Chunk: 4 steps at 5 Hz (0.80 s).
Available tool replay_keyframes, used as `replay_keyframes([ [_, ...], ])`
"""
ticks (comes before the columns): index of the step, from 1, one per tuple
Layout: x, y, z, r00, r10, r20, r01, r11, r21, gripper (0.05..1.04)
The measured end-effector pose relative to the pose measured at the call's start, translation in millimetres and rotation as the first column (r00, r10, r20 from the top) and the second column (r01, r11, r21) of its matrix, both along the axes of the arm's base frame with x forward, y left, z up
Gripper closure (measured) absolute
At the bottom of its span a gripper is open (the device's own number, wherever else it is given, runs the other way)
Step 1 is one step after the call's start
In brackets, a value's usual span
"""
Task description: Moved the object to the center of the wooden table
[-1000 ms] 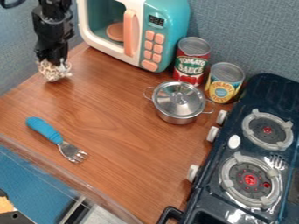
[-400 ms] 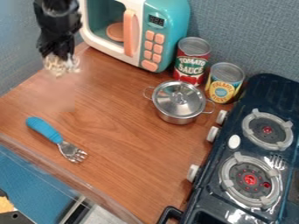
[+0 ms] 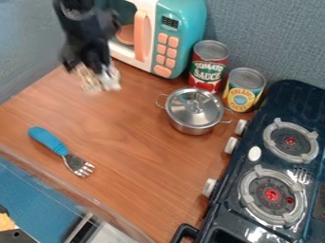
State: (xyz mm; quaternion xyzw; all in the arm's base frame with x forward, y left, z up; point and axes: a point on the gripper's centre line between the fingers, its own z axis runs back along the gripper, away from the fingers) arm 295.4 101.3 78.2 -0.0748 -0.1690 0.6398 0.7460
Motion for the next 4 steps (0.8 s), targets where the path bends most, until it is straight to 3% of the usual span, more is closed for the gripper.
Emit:
replay_keyframes([
  [1,-16,-40,-23.6,0.998,-0.06,-0.028,0.061,0.996,0.057,0.98],
  [2,-25,-45,-42.3,0.996,-0.076,-0.046,0.08,0.993,0.091,0.98],
  [4,-45,-49,-74.4,0.989,-0.09,-0.116,0.102,0.99,0.101,0.98],
])
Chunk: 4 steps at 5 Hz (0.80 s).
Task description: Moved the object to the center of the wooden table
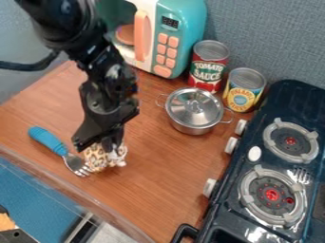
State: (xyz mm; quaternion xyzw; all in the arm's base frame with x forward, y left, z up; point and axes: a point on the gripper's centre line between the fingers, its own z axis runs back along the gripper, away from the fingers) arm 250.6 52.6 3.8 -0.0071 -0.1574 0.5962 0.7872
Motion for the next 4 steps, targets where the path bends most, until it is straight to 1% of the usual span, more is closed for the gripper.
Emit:
replay_keyframes([
  [1,-1,0,-7.3,1.0,-0.015,-0.021,0.015,1.0,0.004,0.948],
  [2,1,2,-5.5,1.0,-0.021,-0.023,0.022,1.0,0.015,0.737],
  [3,2,5,4.5,1.0,-0.02,-0.018,0.021,1.0,0.004,0.428],
  [4,7,9,24.1,1.0,-0.024,0.011,0.024,1.0,-0.003,0.139],
])
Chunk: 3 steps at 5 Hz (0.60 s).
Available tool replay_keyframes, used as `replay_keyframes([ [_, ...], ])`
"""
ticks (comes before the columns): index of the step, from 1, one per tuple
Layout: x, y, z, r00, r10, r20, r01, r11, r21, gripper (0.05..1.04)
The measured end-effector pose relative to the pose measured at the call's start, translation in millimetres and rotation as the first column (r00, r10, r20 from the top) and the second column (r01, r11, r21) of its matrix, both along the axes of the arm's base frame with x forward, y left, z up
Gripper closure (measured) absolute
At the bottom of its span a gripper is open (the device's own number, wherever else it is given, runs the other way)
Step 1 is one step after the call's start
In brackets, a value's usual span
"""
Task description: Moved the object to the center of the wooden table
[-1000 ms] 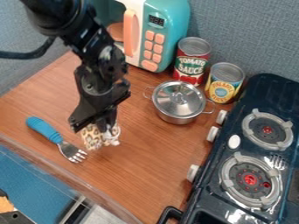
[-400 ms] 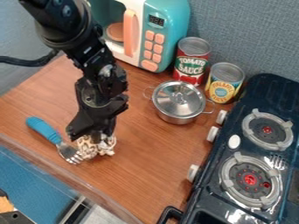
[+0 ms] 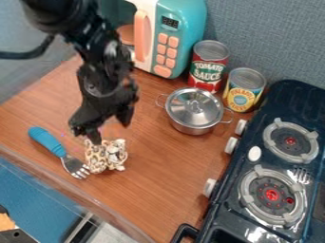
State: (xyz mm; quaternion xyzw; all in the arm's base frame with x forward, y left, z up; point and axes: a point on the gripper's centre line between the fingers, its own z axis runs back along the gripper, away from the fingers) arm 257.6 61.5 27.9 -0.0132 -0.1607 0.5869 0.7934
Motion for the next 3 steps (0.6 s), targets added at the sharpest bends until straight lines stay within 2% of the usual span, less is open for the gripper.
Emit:
replay_keyframes([
  [1,2,5,26.9,0.998,0.004,0.068,-0.007,0.999,0.035,0.078],
  [2,6,21,63.5,0.993,0.022,0.114,-0.039,0.988,0.15,0.083],
  [3,6,20,65.1,0.993,0.02,0.116,-0.038,0.987,0.156,0.083],
])
